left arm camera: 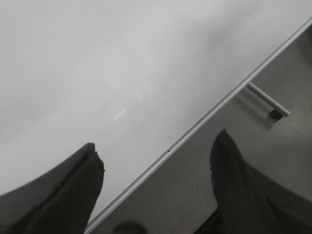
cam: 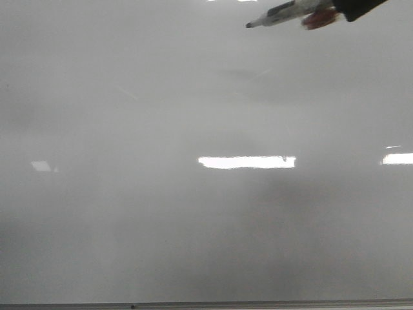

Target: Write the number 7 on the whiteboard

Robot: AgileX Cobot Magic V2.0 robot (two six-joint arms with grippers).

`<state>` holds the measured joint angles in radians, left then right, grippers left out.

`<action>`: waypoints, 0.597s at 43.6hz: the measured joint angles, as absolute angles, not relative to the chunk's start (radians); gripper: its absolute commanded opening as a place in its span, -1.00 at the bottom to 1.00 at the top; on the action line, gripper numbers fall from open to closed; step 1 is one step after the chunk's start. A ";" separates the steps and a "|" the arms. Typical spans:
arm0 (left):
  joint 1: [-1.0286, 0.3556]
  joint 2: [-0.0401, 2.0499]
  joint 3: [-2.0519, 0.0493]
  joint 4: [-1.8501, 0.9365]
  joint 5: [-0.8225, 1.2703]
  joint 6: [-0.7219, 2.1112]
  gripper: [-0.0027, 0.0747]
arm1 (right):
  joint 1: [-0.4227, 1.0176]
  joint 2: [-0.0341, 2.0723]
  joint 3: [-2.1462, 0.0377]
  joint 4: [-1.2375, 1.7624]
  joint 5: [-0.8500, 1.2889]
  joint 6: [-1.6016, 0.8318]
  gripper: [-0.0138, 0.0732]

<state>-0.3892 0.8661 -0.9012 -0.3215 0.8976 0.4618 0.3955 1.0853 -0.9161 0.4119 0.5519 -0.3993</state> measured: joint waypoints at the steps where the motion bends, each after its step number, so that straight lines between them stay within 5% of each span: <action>1: -0.389 0.866 -0.901 -0.322 0.898 0.462 0.26 | 0.398 1.103 -0.931 0.412 0.547 -0.399 -0.83; 26: -0.389 0.866 -0.901 -0.322 0.898 0.462 0.26 | 0.400 1.416 -1.114 0.412 0.458 -0.399 -0.83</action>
